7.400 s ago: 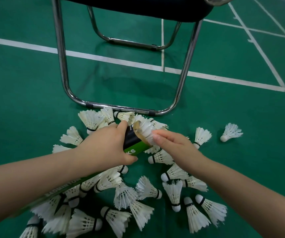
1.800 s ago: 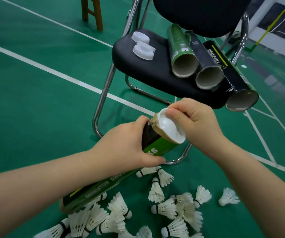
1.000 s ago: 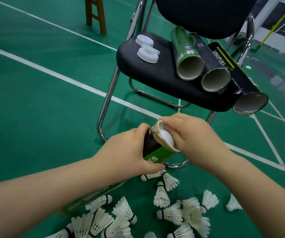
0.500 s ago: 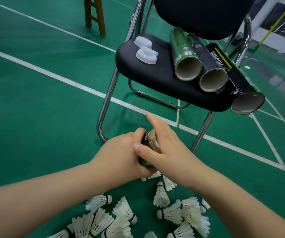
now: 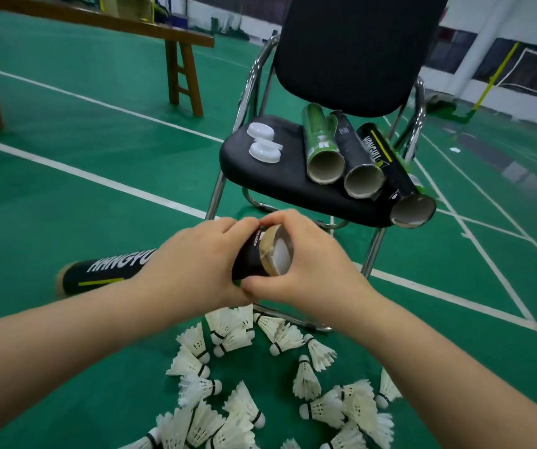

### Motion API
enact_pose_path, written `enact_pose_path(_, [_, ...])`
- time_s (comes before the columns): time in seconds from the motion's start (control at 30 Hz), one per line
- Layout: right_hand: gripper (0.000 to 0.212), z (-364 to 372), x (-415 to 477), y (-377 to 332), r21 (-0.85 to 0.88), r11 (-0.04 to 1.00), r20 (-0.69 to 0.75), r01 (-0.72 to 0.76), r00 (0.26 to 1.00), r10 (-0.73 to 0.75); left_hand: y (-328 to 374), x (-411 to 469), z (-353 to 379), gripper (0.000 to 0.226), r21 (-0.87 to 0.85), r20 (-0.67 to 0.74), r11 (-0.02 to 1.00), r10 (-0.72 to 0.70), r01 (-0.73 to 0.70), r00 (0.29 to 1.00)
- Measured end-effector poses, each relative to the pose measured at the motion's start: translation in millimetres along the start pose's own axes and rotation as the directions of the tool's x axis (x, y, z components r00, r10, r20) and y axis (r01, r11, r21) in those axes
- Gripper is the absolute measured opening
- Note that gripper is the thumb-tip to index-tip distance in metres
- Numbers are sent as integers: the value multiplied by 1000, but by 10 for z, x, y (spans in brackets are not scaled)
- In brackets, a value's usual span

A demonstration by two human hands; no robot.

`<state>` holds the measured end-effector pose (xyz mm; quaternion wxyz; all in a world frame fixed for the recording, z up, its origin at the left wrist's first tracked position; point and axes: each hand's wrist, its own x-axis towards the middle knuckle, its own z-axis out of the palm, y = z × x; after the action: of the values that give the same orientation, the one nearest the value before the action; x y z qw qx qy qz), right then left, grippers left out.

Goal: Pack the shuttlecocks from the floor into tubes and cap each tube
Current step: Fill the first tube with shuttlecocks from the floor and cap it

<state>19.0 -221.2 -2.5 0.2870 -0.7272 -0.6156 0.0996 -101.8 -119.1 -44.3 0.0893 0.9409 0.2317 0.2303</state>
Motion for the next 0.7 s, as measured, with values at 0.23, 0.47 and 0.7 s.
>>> enact_pose_path(0.23, [58,-394,25,-248,-12,990,-310,143,940,-140,139,403,-630,74,220,-181,945,285,-244,941])
enact_pose_path(0.47, [57,-652,347,-121,-74,981,-539,179,820,-191,206,1093,-862,69,364,-223,854,468,-372,855])
enact_pose_path(0.7, [58,-619,936,459,-299,951,-751,82,595,-288,121,1839,-385,72,243,-358,936,330,-254,873])
